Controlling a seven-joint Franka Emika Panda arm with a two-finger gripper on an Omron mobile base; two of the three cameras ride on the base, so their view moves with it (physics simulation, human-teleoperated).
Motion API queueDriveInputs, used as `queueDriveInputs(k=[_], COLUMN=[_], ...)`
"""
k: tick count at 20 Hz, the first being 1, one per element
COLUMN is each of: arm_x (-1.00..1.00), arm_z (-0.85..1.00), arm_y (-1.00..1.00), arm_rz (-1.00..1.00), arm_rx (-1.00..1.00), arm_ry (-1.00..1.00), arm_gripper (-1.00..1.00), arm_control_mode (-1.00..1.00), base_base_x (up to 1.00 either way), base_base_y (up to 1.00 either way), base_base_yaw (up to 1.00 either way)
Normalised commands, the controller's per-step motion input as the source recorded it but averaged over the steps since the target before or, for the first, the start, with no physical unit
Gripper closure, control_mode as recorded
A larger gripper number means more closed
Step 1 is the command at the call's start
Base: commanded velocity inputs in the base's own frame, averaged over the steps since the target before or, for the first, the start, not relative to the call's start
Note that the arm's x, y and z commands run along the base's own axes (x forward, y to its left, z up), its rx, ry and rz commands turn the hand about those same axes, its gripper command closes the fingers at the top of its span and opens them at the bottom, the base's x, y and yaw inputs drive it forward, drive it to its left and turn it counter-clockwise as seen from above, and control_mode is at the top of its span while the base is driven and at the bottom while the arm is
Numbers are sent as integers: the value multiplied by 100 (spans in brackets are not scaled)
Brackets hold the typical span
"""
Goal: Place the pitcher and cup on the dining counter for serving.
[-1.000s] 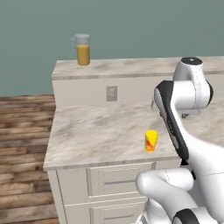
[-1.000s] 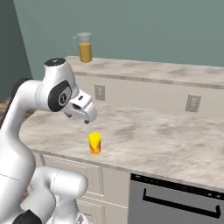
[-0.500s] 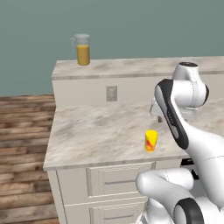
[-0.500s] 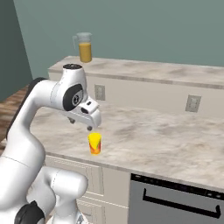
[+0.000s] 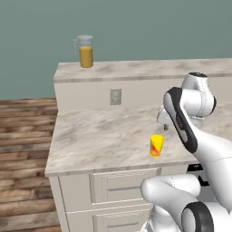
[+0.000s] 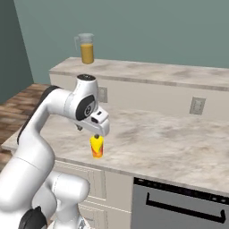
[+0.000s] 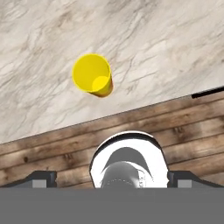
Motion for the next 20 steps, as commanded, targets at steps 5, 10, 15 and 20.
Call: queueDriveInputs(k=[5,10,15,20], arm_x=[14,17,13,24], arm_z=[-32,-47,-31,-30], arm_y=[-9,-4,-8,-2], arm_rz=[0,0,0,0], arm_rx=[0,-1,0,-1], arm_ry=[0,0,0,0], arm_gripper=[-100,-100,-100,-100], arm_control_mode=[-100,-100,-100,-100], base_base_x=[0,0,0,0], base_base_y=[0,0,0,0], base_base_yaw=[0,0,0,0])
